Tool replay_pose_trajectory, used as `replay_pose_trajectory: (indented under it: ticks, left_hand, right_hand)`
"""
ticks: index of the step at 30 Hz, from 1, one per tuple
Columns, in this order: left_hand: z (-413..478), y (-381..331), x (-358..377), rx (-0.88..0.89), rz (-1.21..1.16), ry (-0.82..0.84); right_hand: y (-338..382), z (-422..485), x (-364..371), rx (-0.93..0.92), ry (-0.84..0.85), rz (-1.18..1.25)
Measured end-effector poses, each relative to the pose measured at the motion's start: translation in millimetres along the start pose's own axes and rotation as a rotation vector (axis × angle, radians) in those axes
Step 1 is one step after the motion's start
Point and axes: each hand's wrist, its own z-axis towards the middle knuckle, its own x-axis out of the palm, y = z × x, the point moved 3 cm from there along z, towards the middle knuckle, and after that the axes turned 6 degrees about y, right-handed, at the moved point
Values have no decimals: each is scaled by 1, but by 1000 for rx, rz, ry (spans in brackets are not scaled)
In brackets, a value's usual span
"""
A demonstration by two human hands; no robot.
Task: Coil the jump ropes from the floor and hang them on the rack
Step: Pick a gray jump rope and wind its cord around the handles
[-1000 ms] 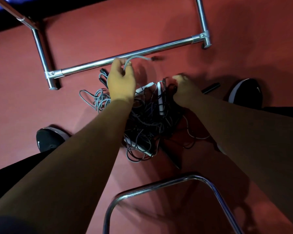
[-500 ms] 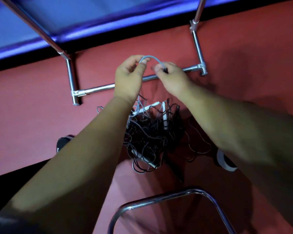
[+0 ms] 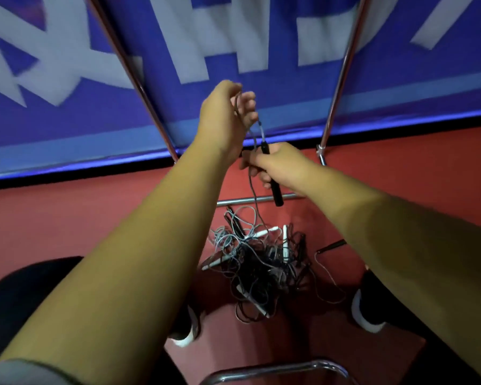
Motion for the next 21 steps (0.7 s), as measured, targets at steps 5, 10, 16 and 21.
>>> replay_pose_trajectory:
  ticks: [5,10,16,21]
  left_hand:
    - [-40,-34,-2,-79,116,133]
    - [-88,1,-21,-354,789,431]
    - [-108,17,-13,-399,1000,612]
    - [-81,-23,-8,-223,613,317]
  right_hand:
    - [91,-48,-7,-144,-195,256]
    - [147,-83,-20,-245,-261,364]
    - [133,-81,-40,-285,-400,272]
    - [65,-70,-43,-75,-355,10]
